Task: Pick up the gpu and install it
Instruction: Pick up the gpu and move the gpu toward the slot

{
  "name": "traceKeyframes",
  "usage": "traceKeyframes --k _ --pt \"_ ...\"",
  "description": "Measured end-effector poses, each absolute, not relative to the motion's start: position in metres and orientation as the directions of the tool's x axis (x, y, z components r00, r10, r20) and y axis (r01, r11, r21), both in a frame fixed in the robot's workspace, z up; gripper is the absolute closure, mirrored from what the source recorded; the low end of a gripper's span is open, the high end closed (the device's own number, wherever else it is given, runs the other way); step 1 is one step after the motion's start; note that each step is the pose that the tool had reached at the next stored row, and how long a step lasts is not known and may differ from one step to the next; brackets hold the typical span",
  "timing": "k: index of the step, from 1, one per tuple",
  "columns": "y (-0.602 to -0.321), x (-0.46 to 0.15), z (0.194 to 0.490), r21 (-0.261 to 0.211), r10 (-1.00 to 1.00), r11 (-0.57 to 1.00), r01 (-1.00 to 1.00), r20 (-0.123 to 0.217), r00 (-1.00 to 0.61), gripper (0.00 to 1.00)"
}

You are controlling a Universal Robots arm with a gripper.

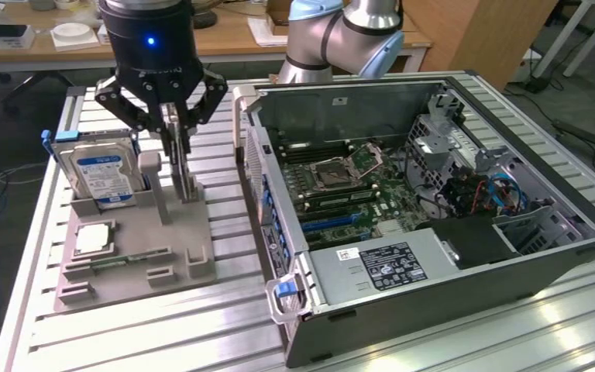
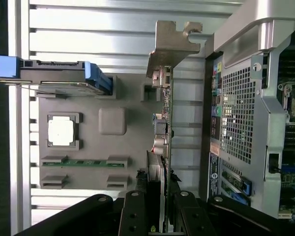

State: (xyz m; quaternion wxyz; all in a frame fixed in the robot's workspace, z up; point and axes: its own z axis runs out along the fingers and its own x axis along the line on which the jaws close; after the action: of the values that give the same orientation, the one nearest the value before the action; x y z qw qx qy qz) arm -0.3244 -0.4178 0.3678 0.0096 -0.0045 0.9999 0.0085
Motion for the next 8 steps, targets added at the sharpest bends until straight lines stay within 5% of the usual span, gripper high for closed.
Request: traceKeyframes --k 8 --pt "-0.418 -0.324 0.381 0.017 -0.009 1.0 -0.009 -0.019 -1.0 0.73"
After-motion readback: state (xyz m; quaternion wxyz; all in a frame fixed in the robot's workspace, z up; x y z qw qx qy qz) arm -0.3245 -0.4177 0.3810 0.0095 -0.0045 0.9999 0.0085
